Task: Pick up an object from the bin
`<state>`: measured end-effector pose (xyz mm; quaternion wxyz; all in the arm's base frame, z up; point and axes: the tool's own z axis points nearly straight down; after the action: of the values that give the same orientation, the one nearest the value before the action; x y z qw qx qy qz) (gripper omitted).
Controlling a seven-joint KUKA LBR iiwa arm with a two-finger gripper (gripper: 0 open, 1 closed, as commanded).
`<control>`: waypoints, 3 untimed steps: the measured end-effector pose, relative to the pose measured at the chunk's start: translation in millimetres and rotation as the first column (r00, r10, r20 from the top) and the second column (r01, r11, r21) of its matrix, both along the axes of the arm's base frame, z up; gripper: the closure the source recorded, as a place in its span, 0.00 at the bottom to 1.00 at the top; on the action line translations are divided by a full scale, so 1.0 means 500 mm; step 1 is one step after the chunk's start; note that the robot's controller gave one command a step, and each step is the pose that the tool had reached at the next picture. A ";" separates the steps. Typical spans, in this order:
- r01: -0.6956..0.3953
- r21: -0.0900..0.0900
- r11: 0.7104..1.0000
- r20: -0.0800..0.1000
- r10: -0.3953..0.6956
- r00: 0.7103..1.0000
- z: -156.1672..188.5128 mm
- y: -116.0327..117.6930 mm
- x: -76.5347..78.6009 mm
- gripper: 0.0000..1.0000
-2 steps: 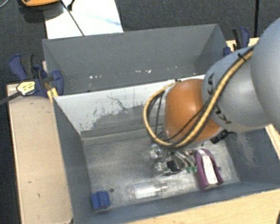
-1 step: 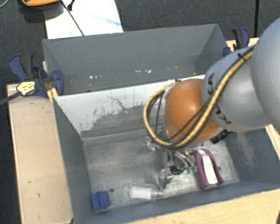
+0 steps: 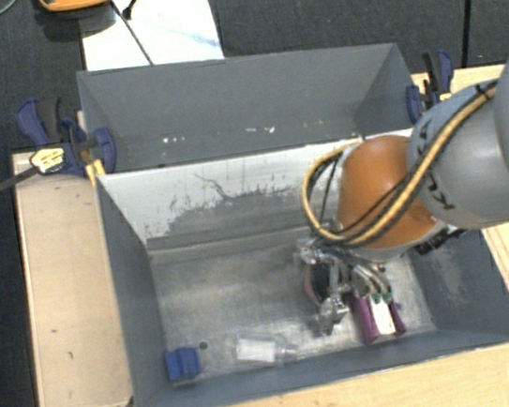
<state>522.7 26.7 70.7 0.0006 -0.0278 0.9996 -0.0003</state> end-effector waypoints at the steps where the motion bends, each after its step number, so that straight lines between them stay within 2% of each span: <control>1: -0.005 0.002 1.000 -0.004 0.005 1.000 0.002 0.008 -0.001 1.00; 2: -0.003 0.002 1.000 0.005 0.003 1.000 0.001 0.007 0.002 0.00; 3: 0.178 0.001 0.984 0.008 -0.178 0.984 0.073 -0.103 -0.001 0.00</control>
Offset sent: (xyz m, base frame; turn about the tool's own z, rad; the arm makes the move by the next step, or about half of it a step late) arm 0.0000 0.0000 0.0000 0.0000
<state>522.2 -24.9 107.4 0.0046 0.0615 0.9981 -0.0001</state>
